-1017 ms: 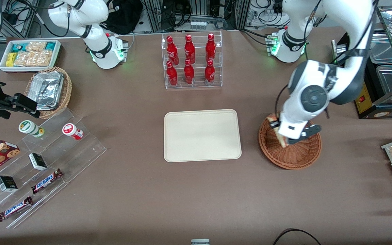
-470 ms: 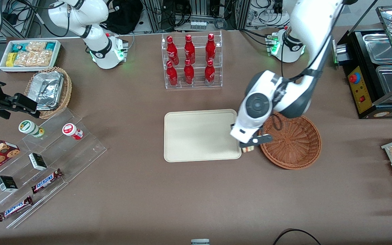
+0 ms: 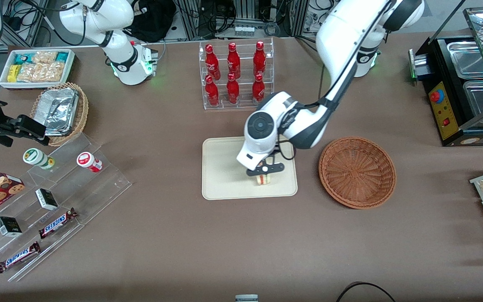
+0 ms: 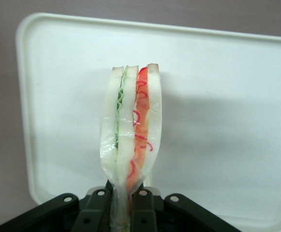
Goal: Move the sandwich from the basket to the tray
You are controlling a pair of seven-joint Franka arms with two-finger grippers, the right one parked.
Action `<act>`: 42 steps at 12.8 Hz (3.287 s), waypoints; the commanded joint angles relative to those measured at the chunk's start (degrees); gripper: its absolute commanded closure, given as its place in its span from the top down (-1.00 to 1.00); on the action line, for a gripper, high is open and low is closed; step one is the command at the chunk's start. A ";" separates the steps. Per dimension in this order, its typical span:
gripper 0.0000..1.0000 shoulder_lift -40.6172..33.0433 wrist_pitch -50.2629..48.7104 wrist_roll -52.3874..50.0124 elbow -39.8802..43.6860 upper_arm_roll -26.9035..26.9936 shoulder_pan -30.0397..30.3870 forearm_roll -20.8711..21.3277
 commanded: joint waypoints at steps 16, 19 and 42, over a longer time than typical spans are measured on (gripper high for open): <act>-0.63 4.59 3.07 -1.67 2.61 -1.97 -1.85 -0.03; 1.00 3.54 2.03 -2.19 3.92 -1.97 -1.41 -0.20; 1.00 -28.44 -18.81 31.18 -13.37 4.01 22.22 1.12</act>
